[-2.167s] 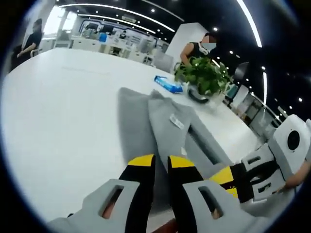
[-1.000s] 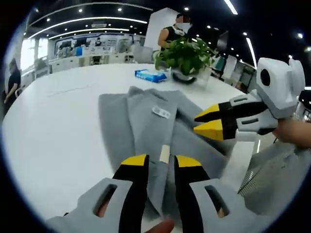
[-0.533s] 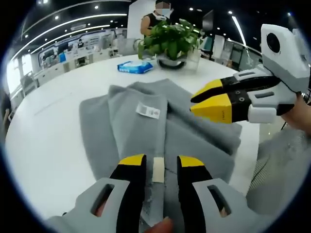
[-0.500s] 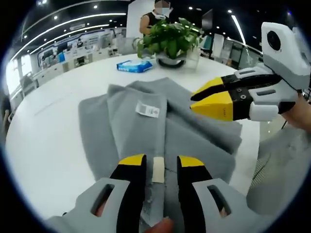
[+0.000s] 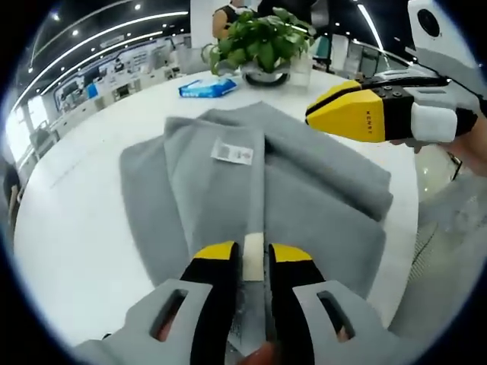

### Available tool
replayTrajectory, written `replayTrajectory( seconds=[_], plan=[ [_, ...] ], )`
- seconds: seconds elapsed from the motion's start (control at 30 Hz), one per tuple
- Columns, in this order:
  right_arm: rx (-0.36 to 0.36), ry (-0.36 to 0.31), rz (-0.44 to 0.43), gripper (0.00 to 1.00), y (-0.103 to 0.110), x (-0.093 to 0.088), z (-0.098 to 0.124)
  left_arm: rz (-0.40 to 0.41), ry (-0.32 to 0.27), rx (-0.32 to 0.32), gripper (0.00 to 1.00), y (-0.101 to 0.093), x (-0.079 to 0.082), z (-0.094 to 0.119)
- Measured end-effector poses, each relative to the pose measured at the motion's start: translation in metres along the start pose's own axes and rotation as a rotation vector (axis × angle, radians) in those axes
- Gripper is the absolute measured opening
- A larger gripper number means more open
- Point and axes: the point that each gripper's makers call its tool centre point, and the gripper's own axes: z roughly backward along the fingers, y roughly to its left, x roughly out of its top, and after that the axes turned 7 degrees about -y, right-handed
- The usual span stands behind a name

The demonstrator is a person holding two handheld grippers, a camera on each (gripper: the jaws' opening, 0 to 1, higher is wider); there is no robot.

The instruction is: Open the folded towel by lifting each exposed corner and separating the folded layers until the towel lies flat within the target outline without major curled edges

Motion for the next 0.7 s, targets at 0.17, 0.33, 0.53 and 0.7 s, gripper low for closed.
replayTrajectory(
  seconds=[0.17, 0.33, 0.53, 0.7],
  plan=[
    [-0.012, -0.018, -0.039, 0.03, -0.008, 0.002, 0.001, 0.021, 0.013, 0.040, 0.05, 0.009, 0.002, 0.000],
    [-0.015, -0.027, -0.082, 0.02, -0.010, 0.002, 0.001, 0.073, 0.010, 0.061, 0.04, 0.015, 0.007, 0.005],
    [-0.042, 0.010, -0.083, 0.02, -0.015, -0.010, 0.000, 0.073, -0.023, 0.091, 0.04, 0.030, 0.021, 0.020],
    [-0.051, 0.021, -0.087, 0.02, -0.017, -0.015, 0.000, 0.087, -0.042, 0.127, 0.04, 0.048, 0.026, 0.031]
  ],
)
